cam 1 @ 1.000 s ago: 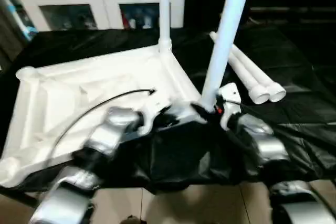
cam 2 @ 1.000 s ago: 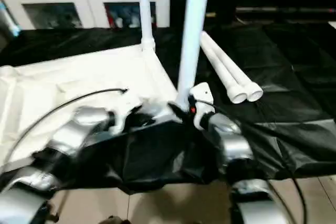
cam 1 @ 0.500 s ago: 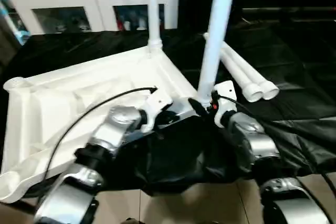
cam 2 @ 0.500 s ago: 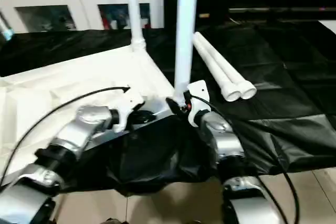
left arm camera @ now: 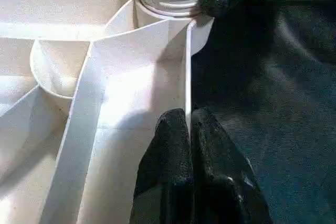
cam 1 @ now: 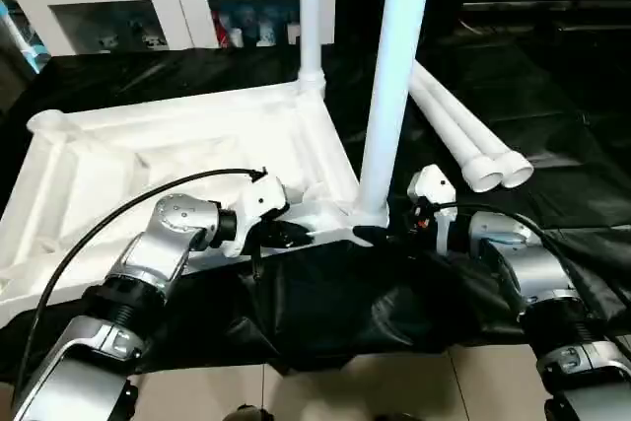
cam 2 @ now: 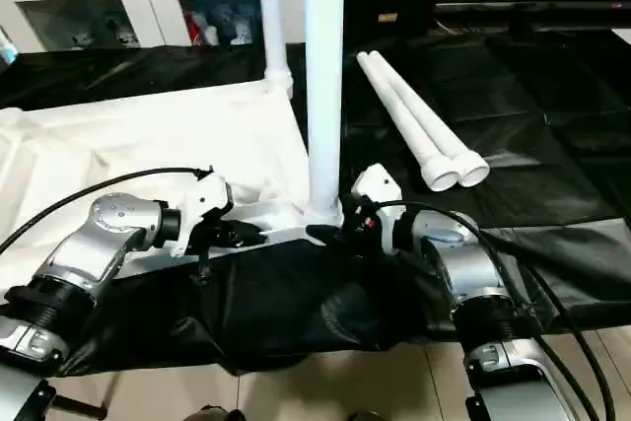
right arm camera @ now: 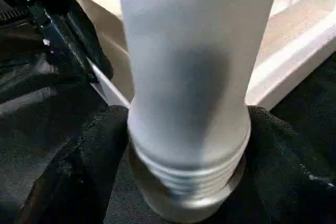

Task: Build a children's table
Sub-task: Rotate leg to tighten

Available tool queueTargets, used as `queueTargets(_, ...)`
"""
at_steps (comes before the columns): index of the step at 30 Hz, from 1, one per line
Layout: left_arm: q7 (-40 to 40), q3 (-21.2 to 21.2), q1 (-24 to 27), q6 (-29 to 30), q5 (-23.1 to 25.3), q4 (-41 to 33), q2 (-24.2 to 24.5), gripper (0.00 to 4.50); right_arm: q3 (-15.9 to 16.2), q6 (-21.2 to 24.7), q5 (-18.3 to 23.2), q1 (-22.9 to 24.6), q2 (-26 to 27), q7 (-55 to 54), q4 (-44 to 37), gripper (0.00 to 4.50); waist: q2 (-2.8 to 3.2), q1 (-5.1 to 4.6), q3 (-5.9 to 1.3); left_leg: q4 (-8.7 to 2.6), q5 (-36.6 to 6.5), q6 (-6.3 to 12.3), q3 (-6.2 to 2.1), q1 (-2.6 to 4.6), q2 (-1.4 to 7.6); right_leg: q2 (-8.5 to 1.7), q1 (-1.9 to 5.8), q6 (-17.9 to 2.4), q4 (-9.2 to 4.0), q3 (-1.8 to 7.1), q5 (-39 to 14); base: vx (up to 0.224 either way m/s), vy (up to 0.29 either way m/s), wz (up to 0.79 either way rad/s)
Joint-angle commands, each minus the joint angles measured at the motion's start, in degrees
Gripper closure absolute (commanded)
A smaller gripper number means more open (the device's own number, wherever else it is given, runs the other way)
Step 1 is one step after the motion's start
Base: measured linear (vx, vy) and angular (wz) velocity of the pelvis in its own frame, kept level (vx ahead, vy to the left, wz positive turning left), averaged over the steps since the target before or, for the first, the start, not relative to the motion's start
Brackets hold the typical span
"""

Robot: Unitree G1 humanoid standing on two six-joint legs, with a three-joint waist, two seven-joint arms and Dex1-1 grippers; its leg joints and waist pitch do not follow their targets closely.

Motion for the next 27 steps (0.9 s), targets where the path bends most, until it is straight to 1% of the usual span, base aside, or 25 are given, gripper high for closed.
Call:
queueTargets(1,-0.90,-0.56,0.24,-0.07,-0.18,-0.96,0.29,4.50,0.81,0.18,0.98,-0.06,-0.30,1.12,-1.01,1.30,-0.36,0.33,-4.41,-3.62,-6.94,6.31,-0.81,1.10,2.19,-2.96,3.47,-17.51,-2.96,2.19,-1.68,0.000,0.000,0.00)
queueTargets(2,-0.87,-0.56,0.24,-0.12,-0.19,-0.94,0.27,4.50,0.89,0.14,0.96,-0.03,-0.15,1.15,-1.01,1.33,-0.39,0.34,-4.38,-3.63,-7.01,6.10,-0.81,1.07,2.17,-2.97,3.47,-17.34,-3.01,2.22,-2.00,0.000,0.000,0.00)
queueTargets(4,-0.87,-0.56,0.21,-0.16,-0.23,-0.93,0.18,4.50,0.78,0.11,1.07,0.07,0.31,1.33,-0.95,1.55,-0.42,0.36,-4.41,-3.65,-7.15,5.51,-0.83,1.05,2.13,-3.01,3.50,-16.96,-3.03,2.27,-2.57,0.000,0.000,0.00)
queueTargets(6,-0.58,-0.52,0.28,-0.13,-0.14,-1.02,0.03,4.50,0.75,0.37,1.10,0.56,0.93,1.63,-0.95,1.62,-0.38,0.39,-4.49,-3.62,-6.69,5.53,-0.84,1.06,2.14,-2.97,3.48,-16.98,-2.92,2.26,-1.88,0.000,0.000,0.00)
queueTargets(9,0.61,-0.33,0.31,-0.33,0.31,-0.71,-0.31,4.50,0.86,0.52,0.64,1.27,1.45,0.51,-0.74,1.69,-0.42,0.39,-4.63,-3.44,-5.33,6.18,-0.81,0.94,2.04,-2.94,3.56,-17.29,-2.70,2.24,0.47,0.000,0.000,0.00)
queueTargets(10,1.95,-0.08,0.17,-0.31,0.71,-0.29,-0.68,4.50,0.76,0.69,0.46,1.54,1.81,-0.65,-0.45,1.71,-0.33,0.39,-4.57,-3.48,-5.26,6.28,-0.82,0.96,2.06,-2.90,3.48,-17.27,-2.72,2.21,0.52,0.000,0.000,0.00)
queueTargets(12,4.53,0.37,-0.36,0.10,1.44,0.65,-1.40,4.50,0.24,1.19,0.33,1.63,2.62,-3.31,0.38,1.72,-0.38,0.34,-4.48,-3.56,-6.07,6.07,-0.85,0.98,2.06,-2.92,3.49,-17.14,-2.88,2.18,-0.69,0.000,0.000,0.00)
queueTargets(13,8.88,1.20,-1.49,1.28,2.23,2.33,-2.90,4.50,-0.77,1.19,-0.69,1.29,4.39,-9.37,2.43,1.72,-0.34,0.12,-4.07,-3.84,-8.54,4.92,-0.74,1.18,2.08,-2.98,3.15,-16.49,-3.48,2.34,-4.81,0.000,0.000,0.00)
queueTargets(14,11.26,1.68,-2.14,1.99,2.60,3.26,-3.78,4.50,-1.32,1.01,-1.41,1.03,5.42,-12.99,3.68,1.73,-0.24,0.06,-3.92,-3.98,-10.01,4.16,-0.84,1.35,2.05,-3.03,3.07,-16.20,-3.78,2.30,-7.30,0.000,0.000,0.00)
queueTargets(15,14.05,2.28,-3.00,2.74,2.80,4.32,-5.10,4.50,-2.30,1.81,-1.76,0.54,6.90,-17.40,5.35,1.73,-0.25,-0.10,-3.77,-4.23,-12.32,2.37,-0.88,1.64,2.03,-3.19,3.04,-15.28,-4.33,2.38,-11.81,0.000,0.000,0.00)
queueTargets(16,16.60,2.71,-3.80,3.53,2.97,5.22,-6.43,4.50,-3.17,2.40,-1.94,0.10,8.34,-21.16,6.77,1.73,-0.16,-0.13,-3.80,-4.39,-13.62,0.75,-1.02,1.93,1.94,-3.22,2.99,-14.47,-4.56,2.41,-14.68,0.000,0.000,0.00)
queueTargets(18,20.50,3.10,-5.01,4.48,3.37,6.50,-8.71,4.50,-4.49,3.00,-2.04,-0.65,10.71,-26.87,8.96,1.73,-0.28,-0.20,-3.85,-4.57,-13.67,0.13,-1.17,1.76,1.93,-3.17,3.17,-13.46,-4.65,2.42,-15.10,0.000,0.000,0.00)
queueTargets(19,23.53,3.49,-5.87,4.72,3.53,7.48,-10.53,4.50,-5.34,3.12,-2.06,-1.28,12.43,-30.85,10.41,1.73,0.09,-0.36,-3.79,-4.59,-13.86,0.08,-1.02,1.73,1.91,-3.07,2.91,-13.34,-4.78,2.50,-14.14,0.000,0.000,0.00)
queueTargets(20,27.03,3.86,-7.01,4.92,3.60,8.72,-13.07,4.50,-6.30,3.18,-1.72,-2.22,14.78,-35.02,12.26,1.73,0.17,-0.33,-3.73,-4.65,-14.62,-0.14,-1.07,1.94,1.91,-3.08,2.77,-13.29,-4.88,2.48,-14.55,0.000,0.000,0.00)
queueTargets(21,29.87,4.09,-7.98,4.90,3.57,9.71,-15.46,4.50,-6.99,3.36,-1.50,-3.19,16.90,-38.68,13.78,1.73,0.29,-0.47,-3.68,-4.64,-15.67,-0.71,-1.10,1.98,1.72,-3.09,2.71,-13.15,-5.00,2.45,-16.05,0.000,0.000,0.00)
queueTargets(22,31.41,4.05,-8.64,4.84,3.49,10.26,-17.34,4.50,-7.32,3.40,-1.45,-4.02,18.48,-41.30,14.96,1.73,0.13,-0.51,-3.74,-4.75,-16.31,-1.07,-1.24,2.02,1.68,-3.17,2.88,-12.36,-5.25,2.34,-17.65,0.000,0.000,0.00)
queueTargets(23,31.98,4.00,-8.95,4.74,3.50,10.52,-18.30,4.50,-7.43,3.37,-1.53,-4.49,19.28,-42.57,15.53,1.73,0.07,-0.41,-3.77,-4.74,-16.24,-1.07,-1.27,2.03,1.67,-3.21,2.87,-12.07,-5.33,2.32,-17.87,0.000,0.000,0.00)
queueTargets(24,31.98,4.00,-8.95,4.74,3.50,10.52,-18.30,4.50,-7.43,3.37,-1.53,-4.49,19.28,-42.57,15.53,1.73,0.00,-0.29,-3.77,-4.74,-15.97,-0.51,-1.23,1.87,1.66,-3.24,2.91,-11.77,-5.41,2.39,-17.39,0.000,0.000,0.00)
queueTargets(25,31.73,3.59,-9.05,4.34,3.64,10.47,-18.95,4.50,-7.02,2.68,-1.88,-4.78,19.75,-42.48,15.74,1.17,0.00,-0.25,-3.86,-4.73,-15.24,0.14,-1.26,1.62,1.65,-3.22,3.06,-11.66,-5.33,2.36,-16.20,0.000,0.000,0.00)
queueTargets(26,30.95,2.70,-9.17,3.27,4.27,10.61,-19.29,4.50,-7.50,1.98,-1.52,-5.01,20.32,-42.21,15.80,1.17,0.11,-0.20,-3.94,-4.70,-14.83,0.41,-1.27,1.57,1.64,-3.19,3.13,-11.65,-5.21,2.34,-15.45,0.000,0.000,0.00)
queueTargets(27,30.95,2.70,-9.17,3.27,4.27,10.61,-19.29,4.50,-7.50,1.98,-1.52,-5.01,20.32,-42.21,15.80,1.03,0.03,-0.20,-4.05,-4.60,-14.24,0.97,-1.19,1.51,1.63,-3.25,3.12,-11.83,-5.17,2.37,-14.14,0.000,0.000,0.00)
